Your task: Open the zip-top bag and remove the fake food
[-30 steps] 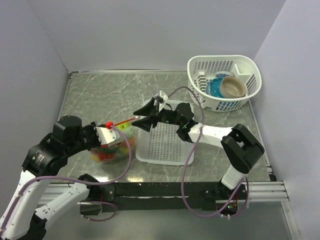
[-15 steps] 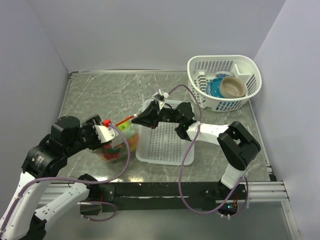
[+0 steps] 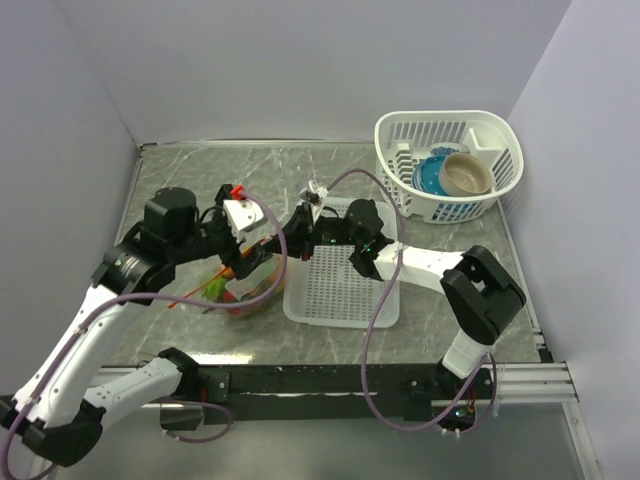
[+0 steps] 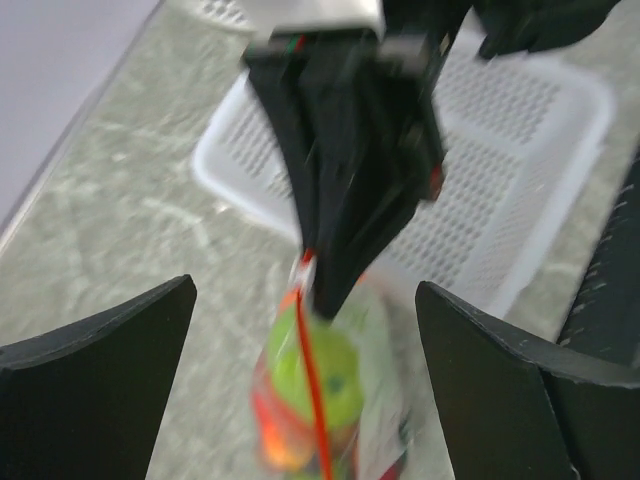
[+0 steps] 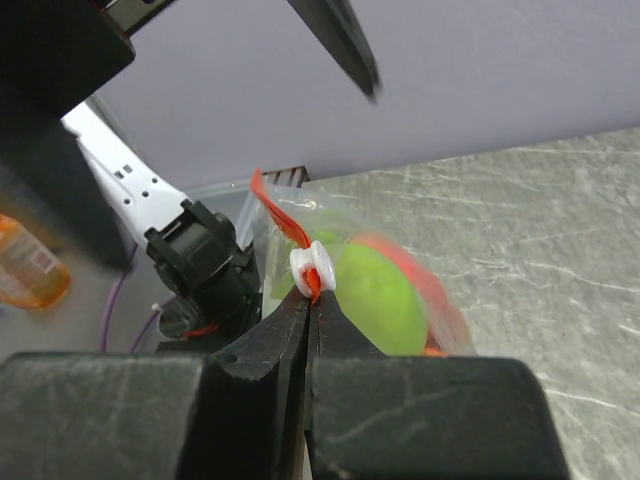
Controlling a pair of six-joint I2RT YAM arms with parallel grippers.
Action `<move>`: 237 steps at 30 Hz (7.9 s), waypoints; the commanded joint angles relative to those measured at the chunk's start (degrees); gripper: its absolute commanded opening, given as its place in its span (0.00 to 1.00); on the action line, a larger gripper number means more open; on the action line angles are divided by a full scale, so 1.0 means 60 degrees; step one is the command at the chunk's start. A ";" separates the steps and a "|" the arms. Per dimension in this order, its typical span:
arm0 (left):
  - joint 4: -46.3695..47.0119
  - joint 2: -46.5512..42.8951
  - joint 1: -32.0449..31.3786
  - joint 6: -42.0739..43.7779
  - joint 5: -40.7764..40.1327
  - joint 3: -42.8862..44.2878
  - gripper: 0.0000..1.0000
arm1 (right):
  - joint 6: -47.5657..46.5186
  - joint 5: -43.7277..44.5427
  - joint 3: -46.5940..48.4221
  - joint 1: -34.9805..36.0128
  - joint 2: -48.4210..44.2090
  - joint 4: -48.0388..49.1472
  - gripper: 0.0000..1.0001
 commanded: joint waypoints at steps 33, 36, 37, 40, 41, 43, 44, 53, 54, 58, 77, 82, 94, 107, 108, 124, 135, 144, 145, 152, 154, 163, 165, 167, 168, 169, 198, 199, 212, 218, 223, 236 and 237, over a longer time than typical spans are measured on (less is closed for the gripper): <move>-0.0819 0.1268 0.0344 0.0348 0.1946 0.0690 0.42 | -0.1098 -0.0048 0.0511 0.0281 -0.1283 -0.1541 0.00; -0.1023 0.1443 0.0461 0.0392 0.2123 0.0895 0.30 | -0.1097 -0.0034 0.0482 0.0266 -0.1268 -0.1555 0.00; -0.1053 0.1487 0.0476 0.0393 0.2181 0.0910 0.30 | -0.1112 -0.0048 0.0482 0.0252 -0.1268 -0.1570 0.00; -0.0995 0.1517 0.0476 0.0349 0.2240 0.0837 0.32 | -0.1112 -0.0077 0.0468 0.0266 -0.1268 -0.1570 0.00; -0.0951 0.1488 0.0476 0.0320 0.2240 0.0808 0.33 | -0.1097 -0.0063 0.0467 0.0267 -0.1268 -0.1570 0.00; -0.0863 0.1444 0.0476 0.0305 0.2226 0.0749 0.32 | -0.1126 -0.0063 0.0482 0.0252 -0.1283 -0.1599 0.00; -0.0834 0.1429 0.0491 0.0305 0.2211 0.0749 0.30 | -0.1141 -0.0063 0.0497 0.0252 -0.1283 -0.1628 0.00; -0.1288 0.1210 0.0696 0.0714 0.1802 0.0853 0.01 | -0.1273 -0.0019 0.0497 0.0238 -0.1269 -0.1761 0.00; -0.1259 0.1137 0.0711 0.0715 0.1772 0.0765 0.01 | -0.1259 -0.0019 0.0526 0.0252 -0.1283 -0.1775 0.00; -0.1243 0.0916 0.0711 0.0773 0.1640 0.0515 0.01 | -0.1141 -0.0034 0.0585 0.0252 -0.1224 -0.1731 0.00; -0.3148 -0.1807 0.1033 0.1564 -0.1214 -0.1360 0.01 | -0.1039 0.1694 0.0907 -0.0919 -0.1444 -0.1219 0.00; -0.3543 -0.2437 0.1048 0.1492 -0.1933 -0.1609 0.01 | -0.0746 0.2031 0.1345 -0.1096 -0.1035 -0.0926 0.00; -0.4481 -0.3141 0.1048 0.0965 -0.2739 -0.1887 0.01 | -0.0570 0.2704 0.1537 -0.1286 -0.0390 -0.0838 0.00; -0.4543 -0.3625 0.1048 0.0394 -0.3062 -0.2049 0.27 | 0.0132 0.2502 0.1756 -0.1638 0.0167 -0.0414 0.00; -0.4293 -0.3523 0.1048 0.0219 -0.3091 -0.1947 0.74 | 0.0438 0.2254 0.1858 -0.1623 0.0298 -0.0224 0.00; 0.0540 0.0125 0.1048 -0.1834 -0.2491 -0.0247 0.99 | 0.0690 0.1285 0.1200 -0.1037 -0.0037 -0.0149 0.01; 0.0661 -0.0021 0.1048 -0.1614 -0.1921 -0.1096 0.97 | 0.0558 0.1256 0.0922 -0.1023 -0.0184 -0.0310 0.01; 0.0528 -0.0255 0.1048 -0.1351 -0.1875 -0.1521 0.97 | 0.0543 0.1241 0.0878 -0.1037 -0.0184 -0.0296 0.01; 0.0645 -0.0285 0.1048 -0.1322 -0.2006 -0.1608 0.97 | 0.0572 0.1241 0.0863 -0.1037 -0.0184 -0.0295 0.01; 0.1436 0.0021 0.1048 -0.0940 -0.3455 -0.2341 0.76 | 0.0646 0.1095 0.0644 -0.1022 -0.0345 -0.0178 0.01; 0.1408 0.0110 0.1048 -0.0940 -0.3444 -0.2269 0.69 | 0.0646 0.1065 0.0585 -0.1023 -0.0418 -0.0149 0.01; 0.1554 0.0228 0.1048 -0.0911 -0.3604 -0.2342 0.05 | 0.0661 0.0919 0.0423 -0.1022 -0.0638 -0.0295 0.06; 0.1685 0.0184 0.1048 -0.0970 -0.4184 -0.2327 0.01 | 0.0325 0.0977 0.0424 -0.1022 -0.0726 -0.0893 0.11; 0.1759 0.0096 0.1048 -0.0883 -0.4540 -0.2123 0.01 | -0.0202 0.1211 0.0482 -0.1023 -0.0945 -0.1856 0.22; 0.1774 0.0052 0.1048 -0.0867 -0.4759 -0.2006 0.01 | -0.0363 0.1371 0.0511 -0.1037 -0.1033 -0.2196 0.24; 0.1730 0.0023 0.1062 -0.0824 -0.5023 -0.1744 0.01 | -0.0713 0.1750 0.0555 -0.1037 -0.1237 -0.2577 0.29; -0.1096 0.0125 0.1370 -0.2376 -0.3371 -0.1624 0.01 | -0.0349 0.5632 0.0058 0.3064 -0.0815 -0.2390 0.34; -0.1170 0.0125 0.1370 -0.2376 -0.3254 -0.1580 0.01 | -0.0437 0.5925 0.0086 0.3079 -0.0785 -0.2637 0.35; -0.1889 0.0374 0.1370 -0.1951 -0.2197 -0.1287 0.01 | -0.1581 1.0087 0.0570 0.4045 -0.0053 -0.4513 0.56; -0.1609 0.0374 0.1502 -0.1761 -0.2609 -0.0731 0.50 | -0.1566 1.1988 0.0716 0.4631 0.0635 -0.5304 0.63; -0.1393 0.0682 0.1954 -0.1484 -0.2710 -0.0057 0.99 | -0.1668 1.2506 0.0351 0.4983 0.0797 -0.4998 0.73; 0.1247 0.4122 0.3040 -0.0721 -0.3709 -0.1639 0.86 | -0.2181 1.1891 0.0350 0.5525 0.1294 -0.4602 0.78; 0.1188 0.4313 0.3040 -0.0677 -0.3707 -0.1624 0.84 | -0.2297 1.1774 0.0495 0.5540 0.1382 -0.4617 0.78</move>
